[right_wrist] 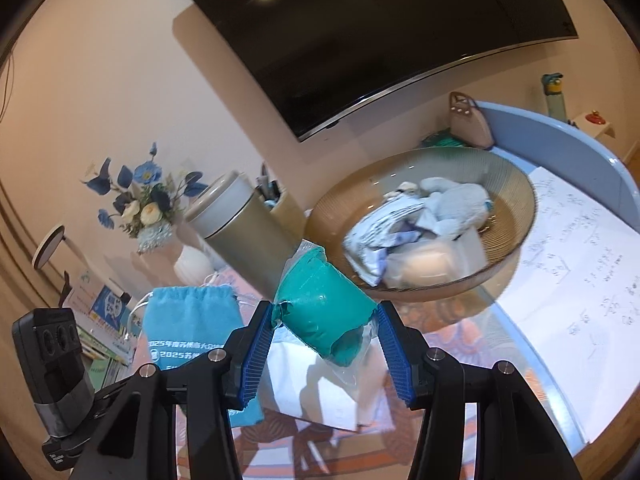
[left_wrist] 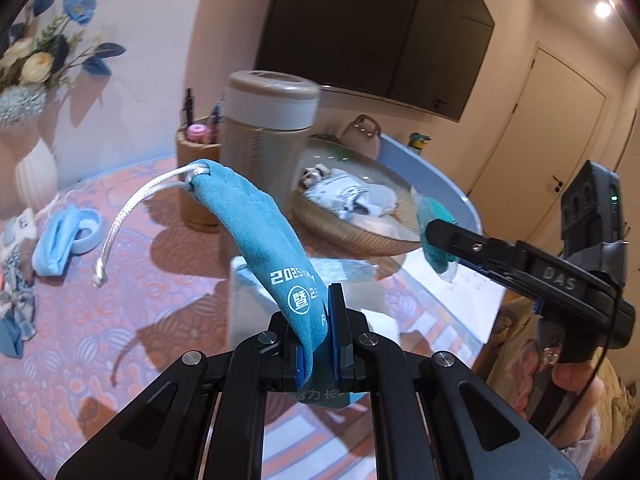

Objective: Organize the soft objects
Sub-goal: 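Carry the teal bag and green pouch over to the glass bowl, then open both grippers to drop the teal bag and green pouch into the bowl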

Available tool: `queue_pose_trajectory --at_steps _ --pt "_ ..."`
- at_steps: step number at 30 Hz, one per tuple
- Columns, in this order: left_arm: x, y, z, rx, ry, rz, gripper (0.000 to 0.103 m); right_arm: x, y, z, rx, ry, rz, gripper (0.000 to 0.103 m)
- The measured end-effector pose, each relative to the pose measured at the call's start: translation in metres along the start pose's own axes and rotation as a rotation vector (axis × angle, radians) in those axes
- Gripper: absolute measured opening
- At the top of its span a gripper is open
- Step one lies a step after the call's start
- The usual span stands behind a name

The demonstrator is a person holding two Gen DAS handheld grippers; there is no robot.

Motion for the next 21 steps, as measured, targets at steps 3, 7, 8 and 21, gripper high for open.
queue_pose_trajectory --at_steps 3,7,8,21 --pt "-0.011 -0.003 -0.001 -0.003 0.023 -0.023 0.006 -0.009 -0.003 0.004 -0.005 0.008 -0.015 0.051" --pt "-0.031 -0.009 -0.006 -0.006 0.037 -0.070 0.006 -0.021 -0.008 0.008 -0.015 0.044 -0.021 0.051" --pt "-0.036 -0.010 -0.008 -0.006 0.040 -0.085 0.006 -0.025 -0.011 0.009 -0.017 0.057 -0.025 0.051" --pt "-0.102 -0.055 -0.051 -0.054 0.113 -0.157 0.006 -0.070 -0.076 0.011 -0.053 0.227 -0.044 0.051"
Point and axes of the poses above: each gripper's, at about its wrist camera, not at the fingertips, and z roughly against the way its jaws point, x to its left, y to its underside, the point moved 2 cm from there along -z, roughly the way its jaws point, and after that the axes turned 9 degrees about z, right-handed, at the moved point
